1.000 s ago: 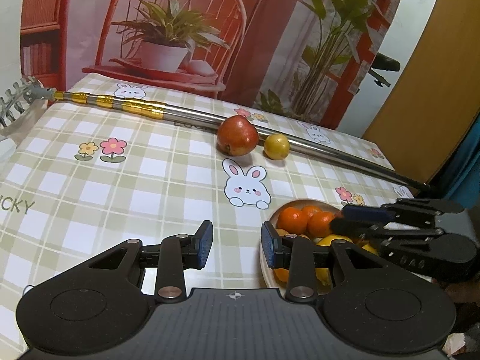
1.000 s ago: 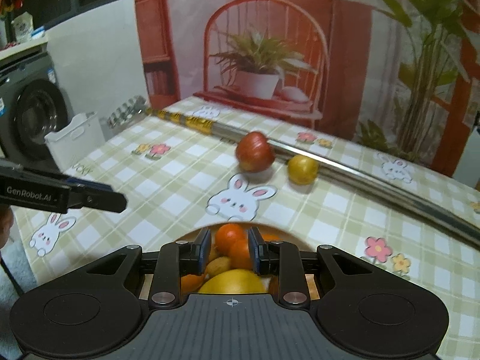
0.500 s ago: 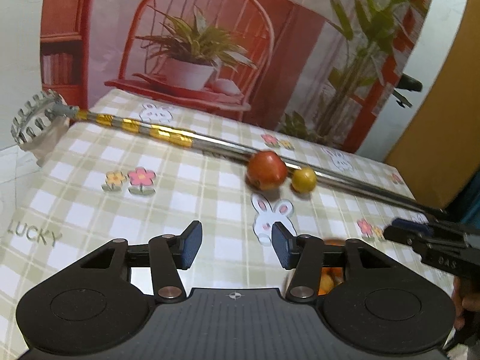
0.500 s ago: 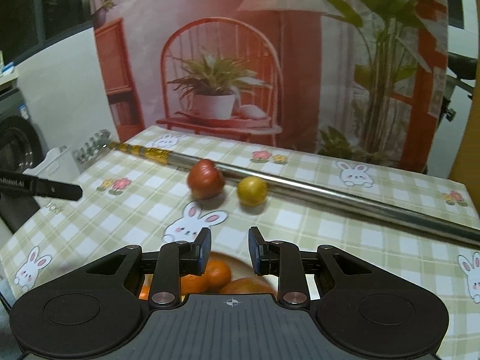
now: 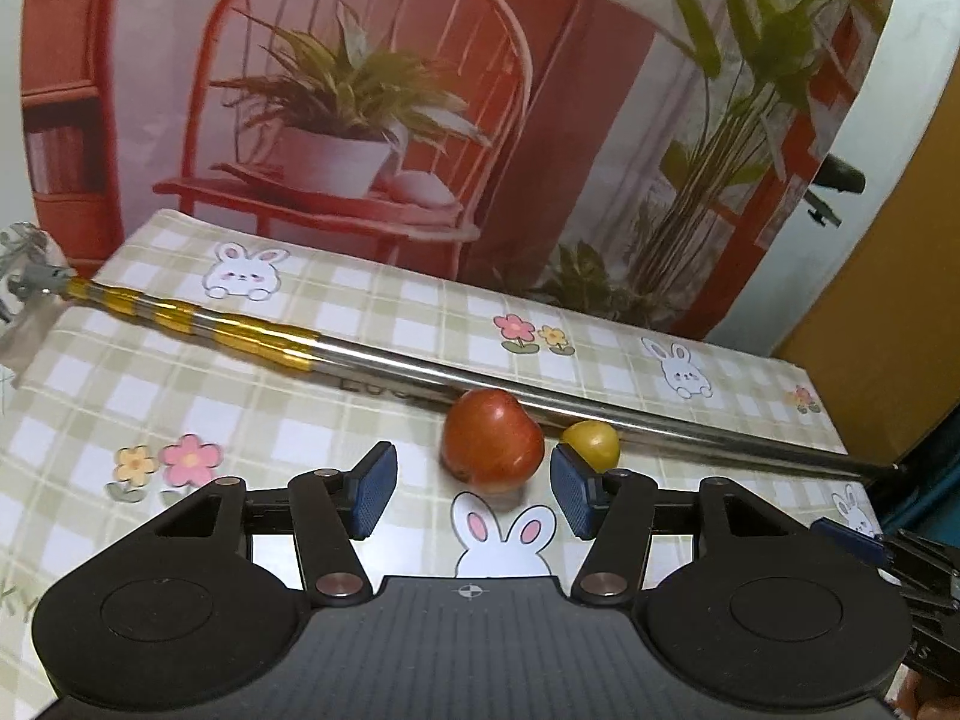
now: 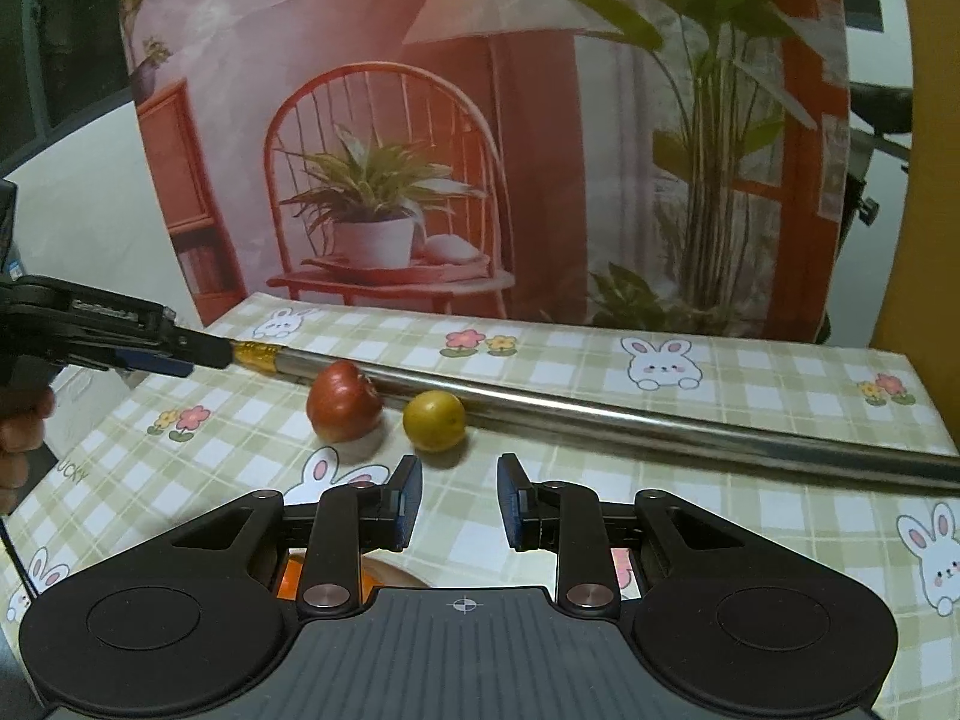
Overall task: Organize fruits
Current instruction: 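Move both grippers toward the red apple and yellow round fruit, then grasp the yellow round fruit with the left gripper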
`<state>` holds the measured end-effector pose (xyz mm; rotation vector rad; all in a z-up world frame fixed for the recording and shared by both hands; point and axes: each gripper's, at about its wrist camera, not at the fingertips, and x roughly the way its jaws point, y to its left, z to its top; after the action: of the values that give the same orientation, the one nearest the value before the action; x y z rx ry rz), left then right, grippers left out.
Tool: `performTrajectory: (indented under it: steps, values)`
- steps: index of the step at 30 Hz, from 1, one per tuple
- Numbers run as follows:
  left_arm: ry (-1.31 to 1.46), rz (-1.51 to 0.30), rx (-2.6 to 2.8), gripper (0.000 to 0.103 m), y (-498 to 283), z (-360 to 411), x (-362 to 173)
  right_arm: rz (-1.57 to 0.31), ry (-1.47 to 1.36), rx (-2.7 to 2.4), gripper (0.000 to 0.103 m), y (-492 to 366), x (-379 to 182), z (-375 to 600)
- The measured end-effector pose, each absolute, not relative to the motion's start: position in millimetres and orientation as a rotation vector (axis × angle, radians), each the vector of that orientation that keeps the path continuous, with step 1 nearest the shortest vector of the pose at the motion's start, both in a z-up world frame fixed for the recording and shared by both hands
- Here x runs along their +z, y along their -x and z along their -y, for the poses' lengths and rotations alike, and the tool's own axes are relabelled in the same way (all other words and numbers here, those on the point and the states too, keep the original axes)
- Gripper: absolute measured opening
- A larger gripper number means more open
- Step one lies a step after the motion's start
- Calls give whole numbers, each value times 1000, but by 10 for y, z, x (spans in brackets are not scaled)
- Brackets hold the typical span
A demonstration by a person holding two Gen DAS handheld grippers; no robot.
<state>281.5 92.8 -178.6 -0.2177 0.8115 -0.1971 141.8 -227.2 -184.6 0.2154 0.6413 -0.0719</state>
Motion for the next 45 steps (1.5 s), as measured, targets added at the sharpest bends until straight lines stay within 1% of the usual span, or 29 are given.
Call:
performTrajectory:
  steps: [6, 8, 9, 12, 18, 22, 33, 45]
  values:
    - [243, -876, -262, 58, -2978, -699, -1974, -651, -219, -83, 25, -1493, -1932, 2374]
    - [236, -903, -296, 55, -3049, -576, -2035, -643, -240, -86, 25, -1492, -1950, 2418]
    - [226, -907, -317, 51, -3089, -501, -2055, -639, -248, -89, 25, -1485, -1964, 2440]
    - [188, -888, -365, 46, -3208, -293, -2107, -638, -270, -99, 25, -1437, -2015, 2509]
    - [-10, -852, -380, 46, -3376, 116, -2266, -645, -308, -125, 25, -1316, -2097, 2663]
    - [-36, -856, -375, 46, -3485, 242, -2370, -646, -339, -145, 27, -1250, -2157, 2760]
    - [-27, -910, -335, 47, -3759, 276, -2543, -661, -383, -163, 28, -1177, -2281, 2875]
    - [-186, -944, -337, 47, -3769, 532, -2584, -666, -397, -163, 27, -1163, -2293, 2853]
